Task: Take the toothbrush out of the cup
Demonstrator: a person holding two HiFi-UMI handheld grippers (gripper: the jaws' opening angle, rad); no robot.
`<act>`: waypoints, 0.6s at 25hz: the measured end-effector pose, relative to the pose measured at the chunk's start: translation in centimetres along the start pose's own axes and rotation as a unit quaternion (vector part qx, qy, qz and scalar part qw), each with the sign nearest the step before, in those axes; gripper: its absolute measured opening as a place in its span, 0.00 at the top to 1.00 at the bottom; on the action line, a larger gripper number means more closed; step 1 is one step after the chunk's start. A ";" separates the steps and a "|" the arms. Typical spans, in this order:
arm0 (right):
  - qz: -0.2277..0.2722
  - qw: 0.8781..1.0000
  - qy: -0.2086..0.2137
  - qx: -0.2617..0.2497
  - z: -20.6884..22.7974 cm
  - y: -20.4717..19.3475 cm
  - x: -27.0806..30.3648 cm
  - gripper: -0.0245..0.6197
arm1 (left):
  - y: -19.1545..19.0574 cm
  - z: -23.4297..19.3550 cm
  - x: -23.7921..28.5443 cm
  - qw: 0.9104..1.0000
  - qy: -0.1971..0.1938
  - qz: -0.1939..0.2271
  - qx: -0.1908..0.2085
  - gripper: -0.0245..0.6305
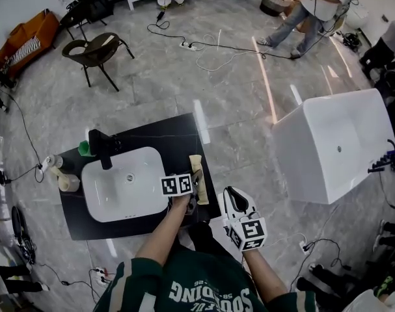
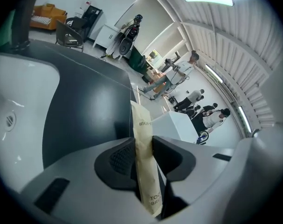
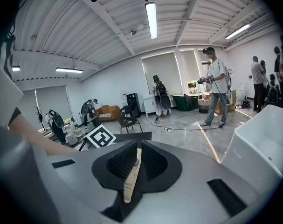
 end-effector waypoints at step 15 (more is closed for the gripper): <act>-0.010 1.000 0.017 0.000 0.2 -0.3 1.1 0.90 | 0.7 -0.5 -0.4 0.999 0.022 0.030 0.008 0.70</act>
Point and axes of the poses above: the fingertips, and each gripper's own axes: x forward along the fingers, z to its right, y out of its top, the point moved 7 cm from there along -x, backward along the fingers, and after that the axes turned 10 degrees about y, right-handed, at the moved point
